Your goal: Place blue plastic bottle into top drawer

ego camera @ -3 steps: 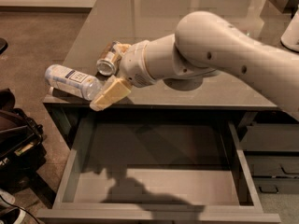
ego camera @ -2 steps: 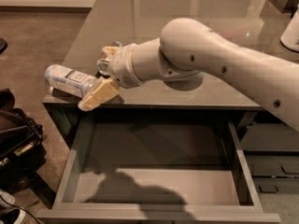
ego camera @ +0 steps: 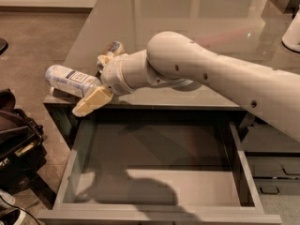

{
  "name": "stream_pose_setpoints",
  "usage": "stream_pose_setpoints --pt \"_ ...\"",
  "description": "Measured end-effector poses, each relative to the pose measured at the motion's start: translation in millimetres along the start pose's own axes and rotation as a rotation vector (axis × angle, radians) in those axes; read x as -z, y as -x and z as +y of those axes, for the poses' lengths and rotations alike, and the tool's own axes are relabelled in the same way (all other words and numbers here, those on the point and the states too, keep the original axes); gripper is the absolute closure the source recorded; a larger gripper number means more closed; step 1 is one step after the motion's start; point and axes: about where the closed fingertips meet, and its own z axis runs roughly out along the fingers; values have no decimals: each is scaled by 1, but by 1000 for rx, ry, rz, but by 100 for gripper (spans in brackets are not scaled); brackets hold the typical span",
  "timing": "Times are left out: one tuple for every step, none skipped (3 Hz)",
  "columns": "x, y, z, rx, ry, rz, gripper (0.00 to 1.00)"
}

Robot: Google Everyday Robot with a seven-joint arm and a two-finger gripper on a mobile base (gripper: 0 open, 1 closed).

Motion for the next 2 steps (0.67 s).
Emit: stream_pose_setpoints --pt "-14 -14 1 -27 3 7 0" --pt "-14 -14 1 -27 3 7 19"
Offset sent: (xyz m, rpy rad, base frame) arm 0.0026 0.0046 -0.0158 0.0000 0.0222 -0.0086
